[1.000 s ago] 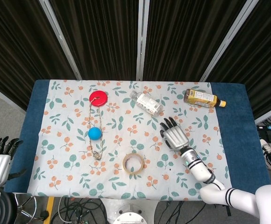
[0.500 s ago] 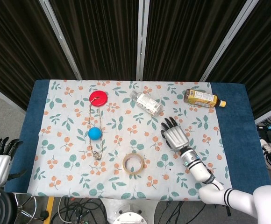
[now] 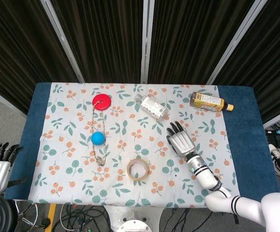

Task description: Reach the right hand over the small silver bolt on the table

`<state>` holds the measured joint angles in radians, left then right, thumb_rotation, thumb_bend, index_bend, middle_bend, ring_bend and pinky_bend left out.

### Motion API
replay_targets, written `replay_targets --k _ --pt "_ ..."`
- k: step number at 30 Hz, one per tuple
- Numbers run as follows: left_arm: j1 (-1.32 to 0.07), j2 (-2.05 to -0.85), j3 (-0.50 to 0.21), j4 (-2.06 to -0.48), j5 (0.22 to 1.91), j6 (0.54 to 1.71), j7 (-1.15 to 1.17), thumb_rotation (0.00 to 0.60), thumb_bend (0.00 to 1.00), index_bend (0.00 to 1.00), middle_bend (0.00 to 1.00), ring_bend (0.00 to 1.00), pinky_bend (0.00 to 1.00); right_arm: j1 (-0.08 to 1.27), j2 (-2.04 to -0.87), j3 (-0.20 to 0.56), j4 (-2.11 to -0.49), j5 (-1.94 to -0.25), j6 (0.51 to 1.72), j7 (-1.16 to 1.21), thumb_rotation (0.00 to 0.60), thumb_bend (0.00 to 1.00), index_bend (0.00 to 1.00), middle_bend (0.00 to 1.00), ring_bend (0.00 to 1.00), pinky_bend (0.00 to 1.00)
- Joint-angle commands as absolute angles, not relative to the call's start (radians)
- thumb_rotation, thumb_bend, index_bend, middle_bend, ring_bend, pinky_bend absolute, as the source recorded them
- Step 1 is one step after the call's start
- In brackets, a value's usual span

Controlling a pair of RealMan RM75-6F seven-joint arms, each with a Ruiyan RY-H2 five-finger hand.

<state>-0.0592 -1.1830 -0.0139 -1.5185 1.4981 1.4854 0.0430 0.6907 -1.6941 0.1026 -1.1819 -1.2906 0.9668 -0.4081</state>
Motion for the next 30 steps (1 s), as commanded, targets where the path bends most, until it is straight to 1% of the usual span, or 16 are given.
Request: replay_targets --k 1,6,11,16,24,27,30 --pt "-0.059 -1.182 -0.014 -1.520 1.499 1.487 0.044 0.600 0.09 0.18 0.14 0.00 0.02 0.684 -1.679 0.105 -1.205 -1.300 0.978 -0.381 0.600 0.38 0.66 0.20 0.00 0.00" --pt "-0.058 -1.179 -0.012 -1.525 1.500 1.486 0.048 0.600 0.09 0.18 0.14 0.00 0.02 0.664 -1.609 0.124 -1.302 -1.301 0.985 -0.266 0.600 0.39 0.66 0.21 0.00 0.00" --pt "-0.059 -1.178 -0.012 -1.529 1.503 1.486 0.054 0.600 0.09 0.18 0.14 0.00 0.02 0.652 -1.529 0.157 -1.371 -1.255 0.923 -0.085 0.600 0.39 0.66 0.21 0.00 0.00" --pt "-0.061 -1.178 -0.012 -1.532 1.502 1.482 0.059 0.600 0.09 0.18 0.14 0.00 0.02 0.649 -1.511 0.164 -1.345 -1.235 0.877 0.015 0.600 0.39 0.66 0.21 0.00 0.00" --pt "-0.059 -1.176 -0.011 -1.535 1.501 1.483 0.061 0.600 0.09 0.18 0.14 0.00 0.02 0.655 -1.521 0.160 -1.300 -1.251 0.852 0.082 0.600 0.39 0.65 0.21 0.00 0.00" --pt "-0.059 -1.175 -0.012 -1.537 1.499 1.482 0.063 0.600 0.09 0.18 0.14 0.00 0.02 0.658 -1.519 0.159 -1.292 -1.253 0.843 0.092 0.600 0.39 0.62 0.21 0.00 0.00" --pt "-0.059 -1.176 -0.011 -1.537 1.500 1.482 0.064 0.600 0.09 0.18 0.14 0.00 0.02 0.659 -1.518 0.158 -1.289 -1.257 0.842 0.100 0.600 0.39 0.54 0.21 0.00 0.00"
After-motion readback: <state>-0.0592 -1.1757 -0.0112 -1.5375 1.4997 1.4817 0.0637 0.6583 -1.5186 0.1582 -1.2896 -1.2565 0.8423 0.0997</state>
